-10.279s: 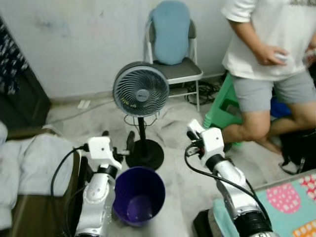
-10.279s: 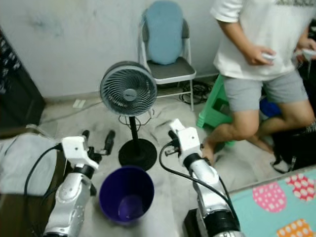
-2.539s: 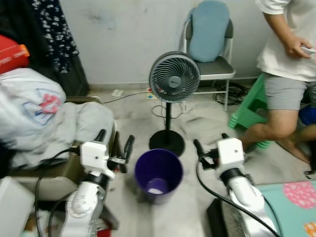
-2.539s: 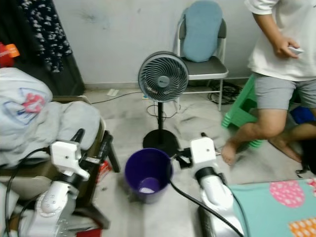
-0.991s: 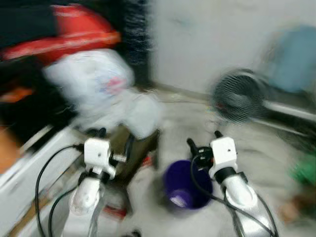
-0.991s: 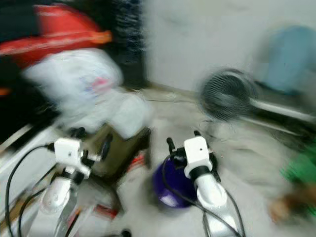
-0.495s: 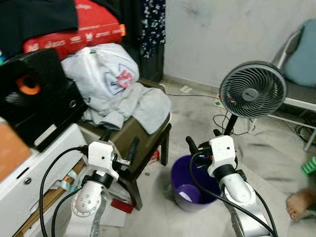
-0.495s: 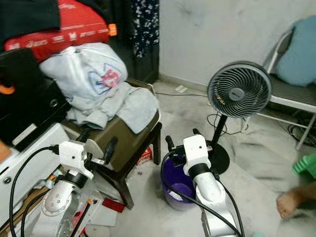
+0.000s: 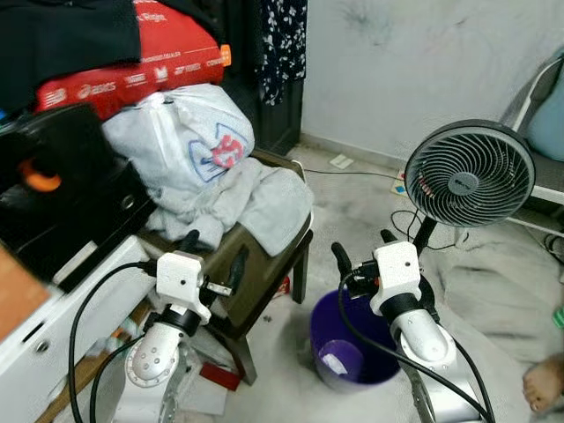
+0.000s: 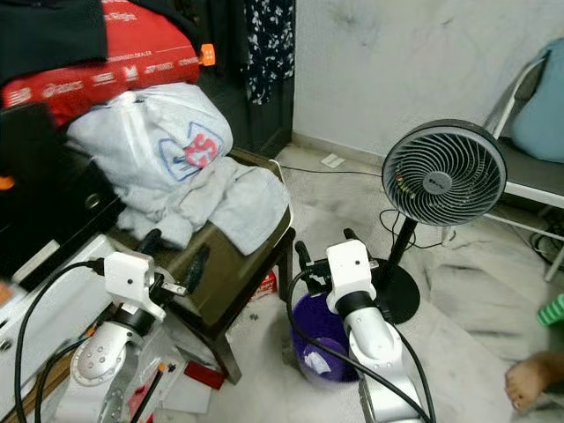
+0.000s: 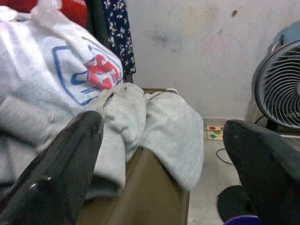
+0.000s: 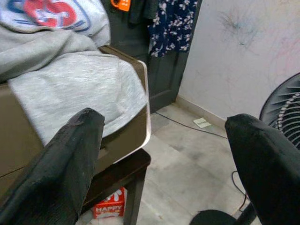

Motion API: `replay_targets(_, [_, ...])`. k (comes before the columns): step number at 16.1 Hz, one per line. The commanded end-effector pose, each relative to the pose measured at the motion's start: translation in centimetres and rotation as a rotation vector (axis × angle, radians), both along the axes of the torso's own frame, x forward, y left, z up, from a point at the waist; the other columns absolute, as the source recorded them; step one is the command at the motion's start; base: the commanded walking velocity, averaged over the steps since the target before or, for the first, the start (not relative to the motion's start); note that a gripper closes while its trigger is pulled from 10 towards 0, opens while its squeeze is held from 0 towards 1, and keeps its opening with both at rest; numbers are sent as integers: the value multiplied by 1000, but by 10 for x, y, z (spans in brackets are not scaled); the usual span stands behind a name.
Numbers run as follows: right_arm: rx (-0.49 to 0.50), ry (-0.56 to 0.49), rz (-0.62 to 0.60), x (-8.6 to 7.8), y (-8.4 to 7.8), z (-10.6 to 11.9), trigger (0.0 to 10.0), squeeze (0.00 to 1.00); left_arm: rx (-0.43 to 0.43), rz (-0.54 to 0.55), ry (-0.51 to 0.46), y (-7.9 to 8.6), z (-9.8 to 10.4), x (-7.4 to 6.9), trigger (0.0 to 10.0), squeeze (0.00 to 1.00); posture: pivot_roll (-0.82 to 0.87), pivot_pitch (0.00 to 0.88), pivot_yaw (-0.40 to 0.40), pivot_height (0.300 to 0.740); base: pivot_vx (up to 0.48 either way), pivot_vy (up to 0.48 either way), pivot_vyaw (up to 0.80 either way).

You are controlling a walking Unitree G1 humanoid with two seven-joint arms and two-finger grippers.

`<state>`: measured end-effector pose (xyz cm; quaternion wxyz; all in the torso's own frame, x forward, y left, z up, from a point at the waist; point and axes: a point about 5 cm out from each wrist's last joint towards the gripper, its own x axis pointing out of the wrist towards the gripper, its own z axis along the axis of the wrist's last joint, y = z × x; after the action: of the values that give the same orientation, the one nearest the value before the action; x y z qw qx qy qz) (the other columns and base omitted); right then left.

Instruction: Clean up the room

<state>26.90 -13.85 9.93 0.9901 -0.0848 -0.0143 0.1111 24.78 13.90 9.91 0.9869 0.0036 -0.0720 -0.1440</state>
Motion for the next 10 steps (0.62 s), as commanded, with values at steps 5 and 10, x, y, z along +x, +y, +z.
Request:
replay_targets(5, [1, 1, -8, 2, -3, -1, 10000, 0, -3, -14, -11, -2, 2, 1, 10000, 0, 31, 13, 29, 740, 442, 0, 0])
replay_targets(10, [-5, -2, -4, 4, -2, -1, 10000, 0, -5, 16, 3, 0, 0, 3, 10000, 0, 33, 7, 29, 740, 400, 0, 0])
